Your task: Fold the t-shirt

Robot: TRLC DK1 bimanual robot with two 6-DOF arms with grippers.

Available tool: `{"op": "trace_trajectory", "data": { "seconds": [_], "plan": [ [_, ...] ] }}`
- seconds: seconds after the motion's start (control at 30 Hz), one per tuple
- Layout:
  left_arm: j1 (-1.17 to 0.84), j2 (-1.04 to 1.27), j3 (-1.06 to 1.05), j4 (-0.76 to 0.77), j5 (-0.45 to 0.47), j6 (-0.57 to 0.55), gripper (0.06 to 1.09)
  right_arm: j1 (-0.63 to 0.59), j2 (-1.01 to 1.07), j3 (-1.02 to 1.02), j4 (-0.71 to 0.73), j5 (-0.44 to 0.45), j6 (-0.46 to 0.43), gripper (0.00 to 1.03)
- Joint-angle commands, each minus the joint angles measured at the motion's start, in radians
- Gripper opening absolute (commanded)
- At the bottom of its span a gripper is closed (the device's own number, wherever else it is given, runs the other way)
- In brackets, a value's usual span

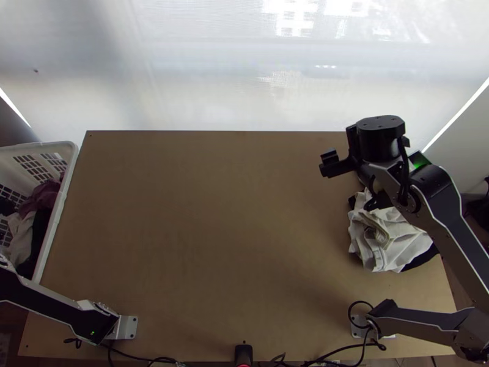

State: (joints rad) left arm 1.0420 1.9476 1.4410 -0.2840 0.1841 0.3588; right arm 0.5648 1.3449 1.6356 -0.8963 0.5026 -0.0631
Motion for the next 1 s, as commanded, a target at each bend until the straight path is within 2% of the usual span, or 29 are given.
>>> {"op": "trace_trajectory", "data": {
  "seconds": [0.0, 0.1, 0.3, 0.43, 0.97],
  "plan": [
    [-0.028, 0.142, 0.177, -0.146, 0.028, 0.042, 1.02, 0.004, 0.016, 0.027, -0.015, 0.008, -0.009, 0.98],
    [-0.05, 0.209, 0.276, -0.254, 0.043, 0.057, 1.02, 0.004, 0.017, 0.027, -0.016, 0.01, -0.01, 0.98],
    [-0.096, 0.312, 0.389, -0.31, 0.052, 0.086, 1.02, 0.004, 0.019, 0.027, -0.021, 0.011, -0.02, 0.98],
    [-0.109, 0.432, 0.544, -0.429, 0.057, 0.083, 1.02, 0.003, 0.019, 0.035, -0.038, 0.013, -0.024, 0.98],
    [-0.198, 0.677, 0.82, -0.449, 0.057, 0.074, 1.02, 0.003, 0.017, 0.044, -0.07, 0.016, -0.032, 0.98]
  ]
}}
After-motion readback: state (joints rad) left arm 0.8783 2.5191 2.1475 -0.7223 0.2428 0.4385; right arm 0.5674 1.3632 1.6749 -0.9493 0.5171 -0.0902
